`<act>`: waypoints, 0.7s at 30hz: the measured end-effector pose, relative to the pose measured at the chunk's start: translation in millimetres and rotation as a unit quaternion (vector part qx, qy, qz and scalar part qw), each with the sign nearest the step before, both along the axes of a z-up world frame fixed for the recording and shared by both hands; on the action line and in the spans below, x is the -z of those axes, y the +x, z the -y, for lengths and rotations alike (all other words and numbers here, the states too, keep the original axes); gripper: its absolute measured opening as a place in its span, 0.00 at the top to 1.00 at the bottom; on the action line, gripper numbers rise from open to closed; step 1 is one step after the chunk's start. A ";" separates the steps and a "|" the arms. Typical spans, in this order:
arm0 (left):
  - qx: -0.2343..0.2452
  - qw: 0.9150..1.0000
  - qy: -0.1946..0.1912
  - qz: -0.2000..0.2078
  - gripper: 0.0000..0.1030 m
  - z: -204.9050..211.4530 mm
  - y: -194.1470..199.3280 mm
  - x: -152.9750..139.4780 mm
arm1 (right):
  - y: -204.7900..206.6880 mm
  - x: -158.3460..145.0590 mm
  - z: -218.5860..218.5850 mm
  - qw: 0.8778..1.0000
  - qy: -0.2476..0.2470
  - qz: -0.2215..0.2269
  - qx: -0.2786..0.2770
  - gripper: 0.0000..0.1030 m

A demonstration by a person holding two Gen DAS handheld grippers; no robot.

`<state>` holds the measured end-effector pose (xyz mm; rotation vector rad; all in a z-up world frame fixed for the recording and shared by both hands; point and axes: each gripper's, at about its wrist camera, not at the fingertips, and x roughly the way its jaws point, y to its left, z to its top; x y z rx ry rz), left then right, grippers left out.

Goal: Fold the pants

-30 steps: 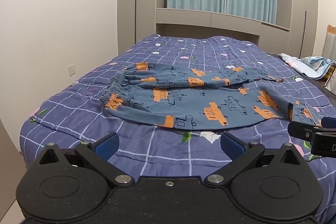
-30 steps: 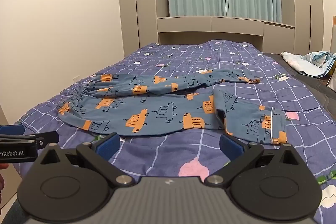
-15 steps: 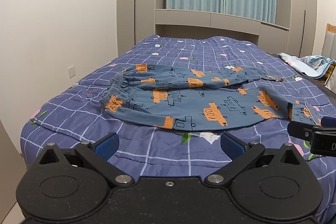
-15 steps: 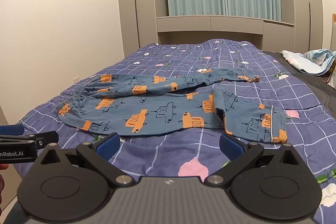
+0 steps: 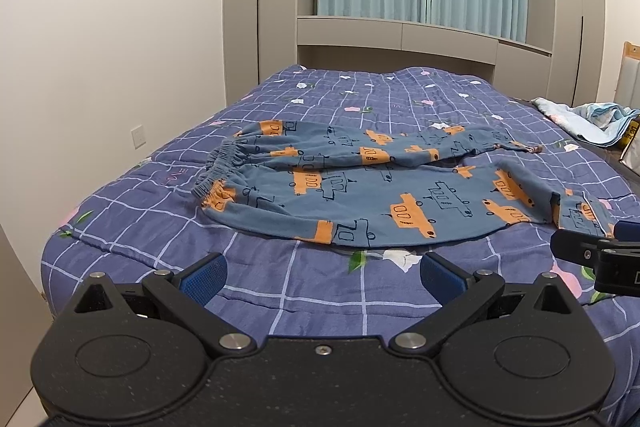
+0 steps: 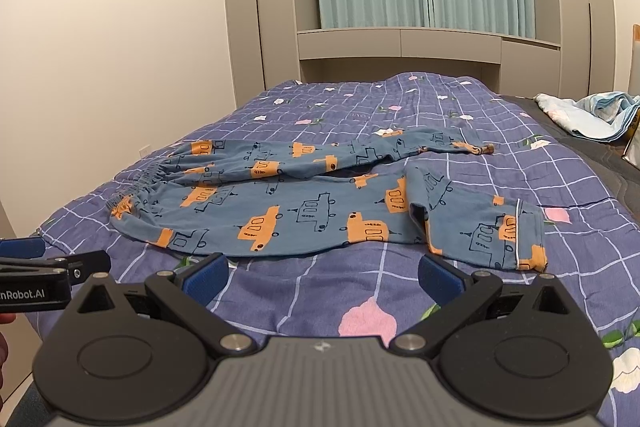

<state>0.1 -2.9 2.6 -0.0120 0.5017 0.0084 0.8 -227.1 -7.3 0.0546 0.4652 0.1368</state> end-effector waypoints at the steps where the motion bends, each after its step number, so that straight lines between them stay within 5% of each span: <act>1: 0.000 1.000 0.000 0.000 0.01 -0.4 -0.1 -0.1 | 0.0 0.0 0.1 1.000 0.000 0.000 0.000 0.00; 21: 0.003 1.000 0.009 -0.025 0.01 2.0 17.4 9.2 | 10.0 8.6 1.9 1.000 -0.001 -0.021 0.003 0.00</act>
